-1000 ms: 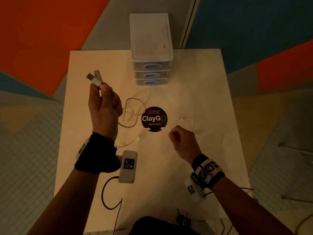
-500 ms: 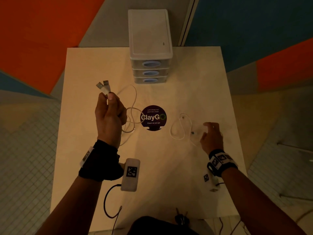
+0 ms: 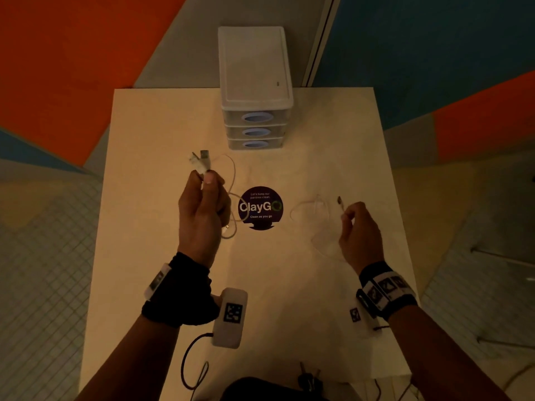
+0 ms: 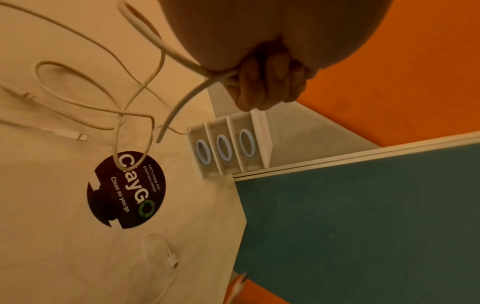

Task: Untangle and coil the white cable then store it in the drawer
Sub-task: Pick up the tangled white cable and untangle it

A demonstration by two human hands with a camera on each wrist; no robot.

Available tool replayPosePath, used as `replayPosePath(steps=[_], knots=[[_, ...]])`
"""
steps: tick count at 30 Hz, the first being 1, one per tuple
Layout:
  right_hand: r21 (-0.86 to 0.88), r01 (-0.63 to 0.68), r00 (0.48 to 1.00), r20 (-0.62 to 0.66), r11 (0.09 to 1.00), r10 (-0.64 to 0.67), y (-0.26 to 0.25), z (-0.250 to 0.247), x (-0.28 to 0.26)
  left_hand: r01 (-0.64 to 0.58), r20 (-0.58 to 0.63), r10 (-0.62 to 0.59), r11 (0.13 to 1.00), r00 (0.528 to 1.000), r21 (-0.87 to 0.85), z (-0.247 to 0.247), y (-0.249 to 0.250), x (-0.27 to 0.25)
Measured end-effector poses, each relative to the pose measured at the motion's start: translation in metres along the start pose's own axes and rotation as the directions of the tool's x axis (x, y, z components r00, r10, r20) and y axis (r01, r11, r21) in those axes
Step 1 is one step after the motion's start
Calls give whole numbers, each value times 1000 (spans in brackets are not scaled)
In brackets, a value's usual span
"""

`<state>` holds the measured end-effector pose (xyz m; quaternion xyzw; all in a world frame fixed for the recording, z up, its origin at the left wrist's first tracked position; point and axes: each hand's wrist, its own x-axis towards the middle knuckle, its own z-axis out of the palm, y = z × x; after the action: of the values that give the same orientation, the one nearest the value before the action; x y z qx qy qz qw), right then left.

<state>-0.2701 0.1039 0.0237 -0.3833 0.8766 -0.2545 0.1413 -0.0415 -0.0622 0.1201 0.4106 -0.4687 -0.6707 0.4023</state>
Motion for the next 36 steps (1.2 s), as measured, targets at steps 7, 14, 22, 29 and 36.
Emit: replayPosePath(steps=[7,14,22,29,36], knots=[[327,262,964,-51,908,-260,-106,-32,-9,-99,175,65,976,982,193,35,2,-25],[504,296,949,-61,812,-308,-151,-21,-16,27,109,-49,980,993,198,39,-4,-32],[535,289,947,-37,794,-319,-157,-21,-17,71,60,-79,989,995,127,37,-1,-33],[579,299,934,-15,759,-356,-160,-16,-22,146,42,-146,989,988,-4,45,-1,-31],[725,-64,901,338,686,-273,-164,-10,-18,116,45,-107,959,993,-259,43,20,-17]])
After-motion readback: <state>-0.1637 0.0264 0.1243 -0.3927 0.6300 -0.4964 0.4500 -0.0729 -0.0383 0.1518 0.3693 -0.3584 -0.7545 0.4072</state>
